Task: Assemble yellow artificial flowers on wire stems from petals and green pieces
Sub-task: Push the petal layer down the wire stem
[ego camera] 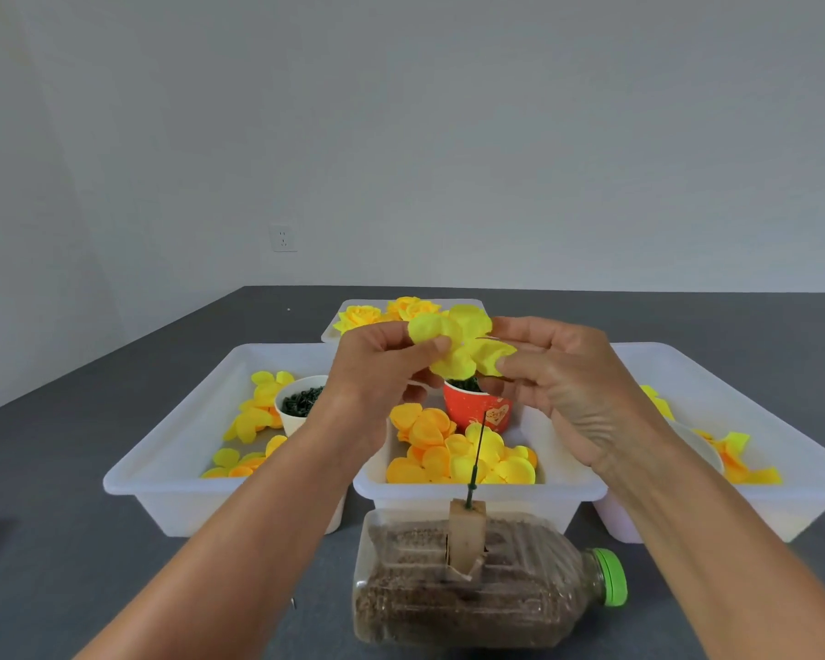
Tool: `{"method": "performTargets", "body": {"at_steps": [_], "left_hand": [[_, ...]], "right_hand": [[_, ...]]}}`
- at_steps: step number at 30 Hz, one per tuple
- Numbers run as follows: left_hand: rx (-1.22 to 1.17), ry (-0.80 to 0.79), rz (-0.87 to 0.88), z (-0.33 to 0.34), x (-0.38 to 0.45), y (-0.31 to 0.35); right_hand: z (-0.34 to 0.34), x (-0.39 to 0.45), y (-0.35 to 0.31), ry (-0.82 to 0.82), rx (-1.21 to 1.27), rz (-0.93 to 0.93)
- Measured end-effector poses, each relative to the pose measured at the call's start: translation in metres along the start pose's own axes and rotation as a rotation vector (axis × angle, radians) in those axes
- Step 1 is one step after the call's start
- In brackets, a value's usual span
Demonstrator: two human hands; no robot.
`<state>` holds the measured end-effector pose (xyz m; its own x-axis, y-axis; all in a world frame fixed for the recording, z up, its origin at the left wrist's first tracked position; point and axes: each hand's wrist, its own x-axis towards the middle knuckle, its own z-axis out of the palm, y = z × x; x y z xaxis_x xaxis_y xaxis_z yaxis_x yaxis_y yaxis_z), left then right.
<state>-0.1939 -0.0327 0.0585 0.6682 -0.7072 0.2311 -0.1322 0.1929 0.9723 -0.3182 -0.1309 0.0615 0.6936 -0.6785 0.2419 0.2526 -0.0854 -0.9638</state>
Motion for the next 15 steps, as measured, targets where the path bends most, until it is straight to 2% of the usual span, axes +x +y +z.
{"method": "performTargets", "body": {"at_steps": [5, 9, 12, 15], "left_hand": [[-0.058, -0.026, -0.007, -0.0010, -0.0016, 0.0023], [-0.033, -0.068, 0.116, -0.0006, -0.0045, 0.0003], [0.022, -0.093, 0.242, 0.0004, -0.0062, -0.0013], [0.061, -0.061, 0.287, 0.0012, -0.0065, -0.0043]], "right_hand": [[-0.0013, -0.0023, -0.0023, -0.002, -0.005, 0.015], [-0.0015, -0.0023, -0.0008, -0.001, -0.055, -0.048], [-0.0002, -0.0041, 0.0020, 0.063, -0.157, -0.279], [-0.0024, -0.0064, 0.0062, 0.141, -0.355, -0.562]]}}
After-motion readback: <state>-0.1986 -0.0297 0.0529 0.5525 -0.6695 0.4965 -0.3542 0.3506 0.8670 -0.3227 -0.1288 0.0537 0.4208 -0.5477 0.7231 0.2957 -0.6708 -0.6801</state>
